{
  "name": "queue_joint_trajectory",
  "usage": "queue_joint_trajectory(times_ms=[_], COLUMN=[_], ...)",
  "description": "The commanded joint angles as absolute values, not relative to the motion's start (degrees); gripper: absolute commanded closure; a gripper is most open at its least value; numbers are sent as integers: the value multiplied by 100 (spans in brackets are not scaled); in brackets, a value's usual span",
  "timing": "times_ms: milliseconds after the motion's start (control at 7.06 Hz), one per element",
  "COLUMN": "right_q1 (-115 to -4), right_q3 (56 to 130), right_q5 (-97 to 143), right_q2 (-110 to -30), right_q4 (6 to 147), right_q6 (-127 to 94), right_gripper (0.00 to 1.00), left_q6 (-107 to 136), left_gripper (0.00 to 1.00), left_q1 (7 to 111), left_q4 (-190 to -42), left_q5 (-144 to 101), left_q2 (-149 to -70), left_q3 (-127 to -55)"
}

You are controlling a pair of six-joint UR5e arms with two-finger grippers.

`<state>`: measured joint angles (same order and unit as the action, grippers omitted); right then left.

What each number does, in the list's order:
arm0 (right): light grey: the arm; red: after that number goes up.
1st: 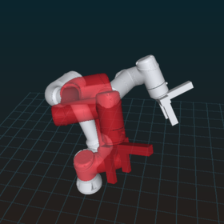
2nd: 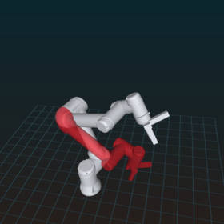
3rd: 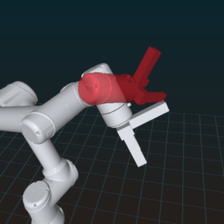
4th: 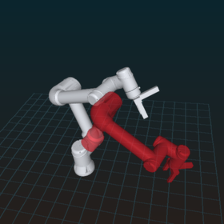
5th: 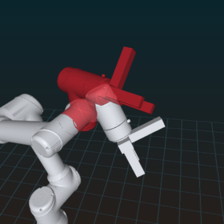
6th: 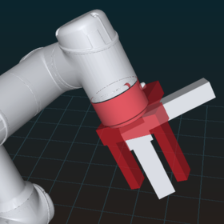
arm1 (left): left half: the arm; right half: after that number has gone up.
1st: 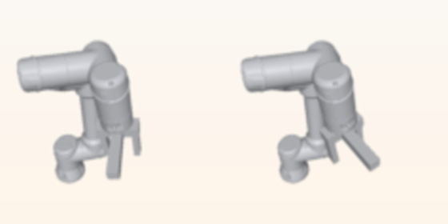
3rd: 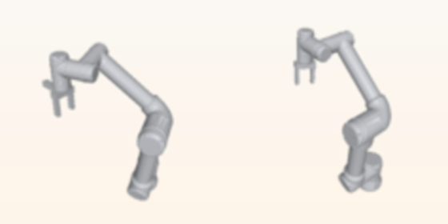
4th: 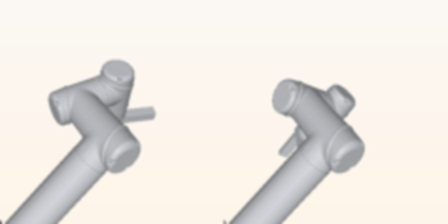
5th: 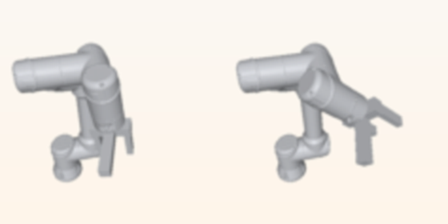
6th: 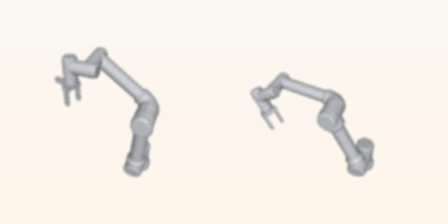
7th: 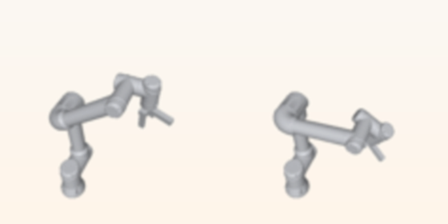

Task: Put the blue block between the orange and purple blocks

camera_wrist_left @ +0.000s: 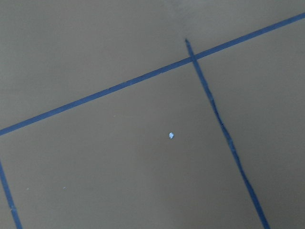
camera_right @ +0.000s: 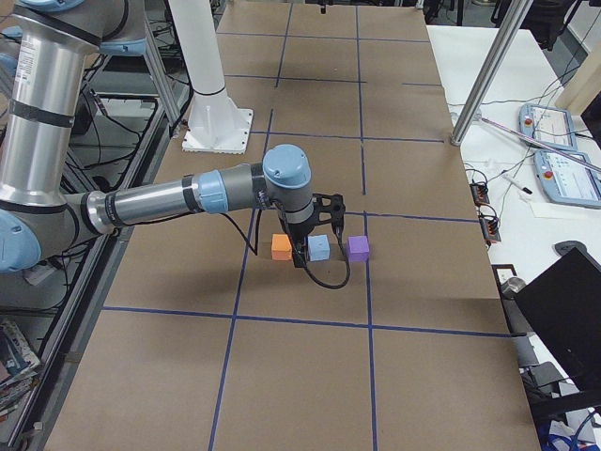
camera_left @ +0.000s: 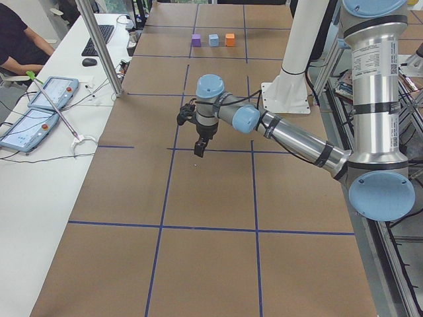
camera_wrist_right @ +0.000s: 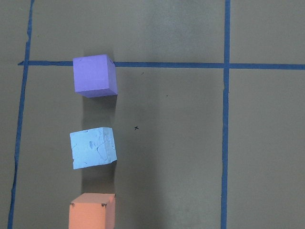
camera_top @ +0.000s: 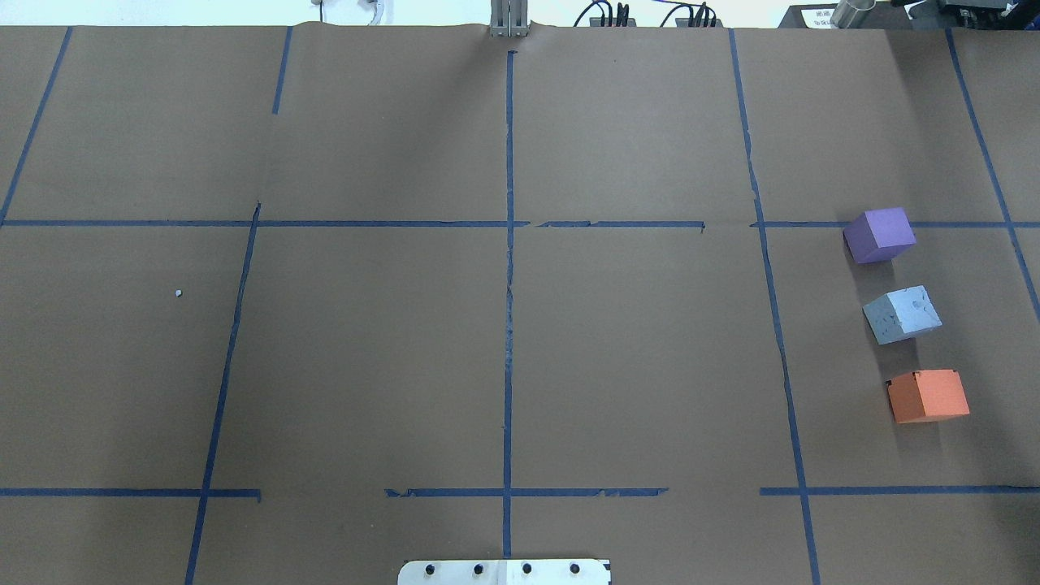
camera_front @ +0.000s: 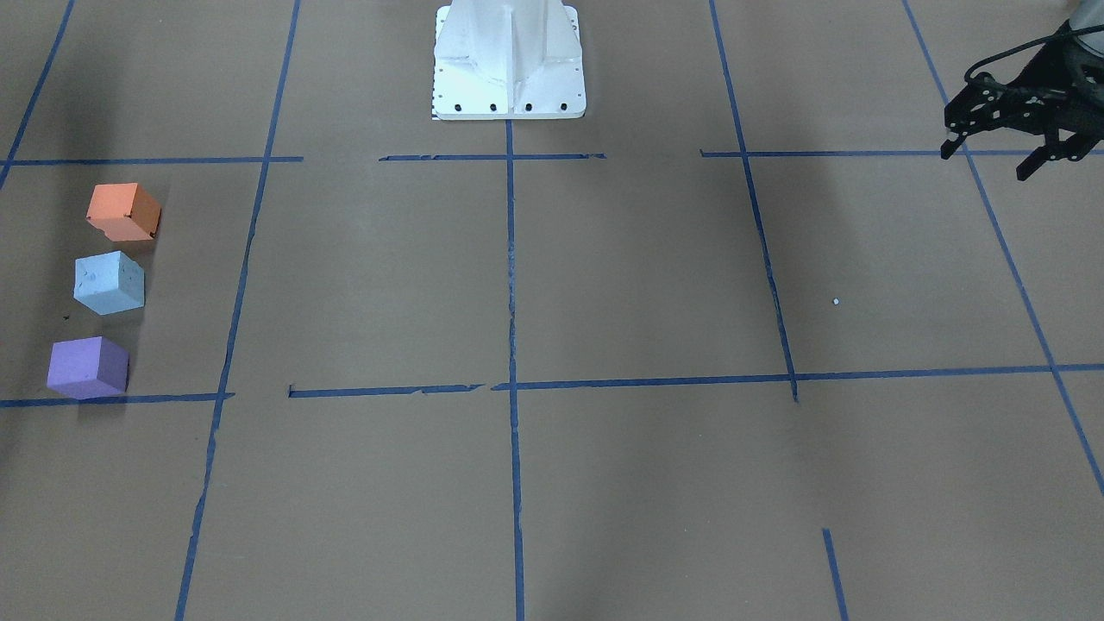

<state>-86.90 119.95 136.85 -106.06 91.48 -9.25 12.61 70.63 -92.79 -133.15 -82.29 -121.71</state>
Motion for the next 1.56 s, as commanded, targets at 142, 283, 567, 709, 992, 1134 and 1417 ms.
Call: queue_joint_trajectory(times_ms=[142, 283, 567, 709, 992, 1134, 1417], right_q1=[-8692, -8692, -8692, -8692, -8692, -8692, -8692], right_q3=[11953, 11962, 11962, 11971, 11971, 11971, 11962], right_q5=[13685, 13685, 13685, 13685, 13685, 13685, 13676], right_q2=[-10608, -10608, -10617, -10617, -10617, -10617, -10600], right_q4=[9220, 9211, 9211, 9211, 9211, 9211, 9202], right_q6=[-923, -923, -923, -923, -923, -923, -923], right_gripper=[0, 0, 0, 0, 0, 0, 0], left_q6=[124, 114, 132, 132, 184, 176, 167], left_gripper=[0, 0, 0, 0, 0, 0, 0], left_q1=[8058, 8068, 8086, 8138, 8174, 8174, 8183], left_q4=[-9273, -9246, -9045, -9096, -9105, -9114, -9071], left_q5=[-13755, -13729, -13702, -13702, -13746, -13720, -13693], left_q2=[-8217, -8218, -8235, -8157, -8086, -8095, -8095], left_q3=[-11427, -11417, -11408, -11495, -11444, -11400, -11303])
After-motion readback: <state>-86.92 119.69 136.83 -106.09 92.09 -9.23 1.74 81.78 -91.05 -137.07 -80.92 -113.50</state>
